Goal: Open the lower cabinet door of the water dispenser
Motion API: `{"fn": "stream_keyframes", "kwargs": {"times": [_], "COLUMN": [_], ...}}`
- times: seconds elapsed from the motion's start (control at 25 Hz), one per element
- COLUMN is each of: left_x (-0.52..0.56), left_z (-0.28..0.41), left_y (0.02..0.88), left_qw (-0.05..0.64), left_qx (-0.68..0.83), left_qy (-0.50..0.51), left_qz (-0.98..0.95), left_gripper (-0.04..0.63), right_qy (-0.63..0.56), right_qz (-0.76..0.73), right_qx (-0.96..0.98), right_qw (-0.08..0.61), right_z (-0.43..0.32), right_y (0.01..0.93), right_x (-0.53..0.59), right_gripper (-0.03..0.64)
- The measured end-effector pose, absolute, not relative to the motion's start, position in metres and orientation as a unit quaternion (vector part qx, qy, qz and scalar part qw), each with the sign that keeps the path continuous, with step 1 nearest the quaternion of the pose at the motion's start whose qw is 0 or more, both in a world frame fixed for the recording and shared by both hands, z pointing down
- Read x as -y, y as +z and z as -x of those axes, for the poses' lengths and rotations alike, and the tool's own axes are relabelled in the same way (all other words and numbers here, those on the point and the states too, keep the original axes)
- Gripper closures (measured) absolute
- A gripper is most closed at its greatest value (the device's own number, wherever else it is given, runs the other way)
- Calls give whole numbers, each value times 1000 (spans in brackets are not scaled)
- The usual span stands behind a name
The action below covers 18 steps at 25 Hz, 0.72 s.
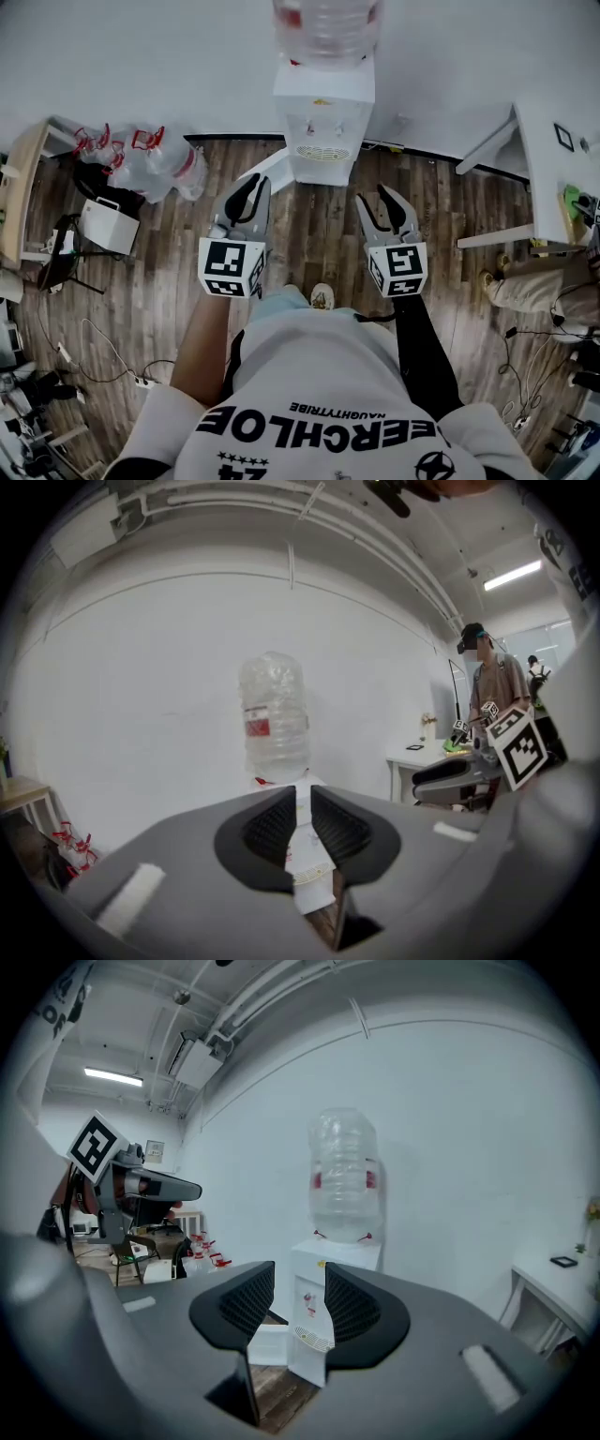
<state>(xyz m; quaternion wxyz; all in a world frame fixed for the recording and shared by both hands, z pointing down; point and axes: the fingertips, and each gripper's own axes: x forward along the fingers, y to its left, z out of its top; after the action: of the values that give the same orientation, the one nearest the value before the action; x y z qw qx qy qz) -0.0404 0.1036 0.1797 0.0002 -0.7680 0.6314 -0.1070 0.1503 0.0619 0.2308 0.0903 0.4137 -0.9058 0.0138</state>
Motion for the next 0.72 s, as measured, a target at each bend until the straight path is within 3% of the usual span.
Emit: {"fn": "stream_keyframes", "kwargs": {"times": [0.72], "left_x": [-97], "left_z": [47], "left_y": [139], "left_qw": [15], "left_qx": [-628], "left_qy": [-62], "left_qz": [776], "left_gripper": [520], "right_qy": [-8], "right_qz": [-417], "right_qx": [904], "right_qw": [91], "right_z": [-146], "right_y": [204], "right_x": [-66], "right_gripper": [448]}}
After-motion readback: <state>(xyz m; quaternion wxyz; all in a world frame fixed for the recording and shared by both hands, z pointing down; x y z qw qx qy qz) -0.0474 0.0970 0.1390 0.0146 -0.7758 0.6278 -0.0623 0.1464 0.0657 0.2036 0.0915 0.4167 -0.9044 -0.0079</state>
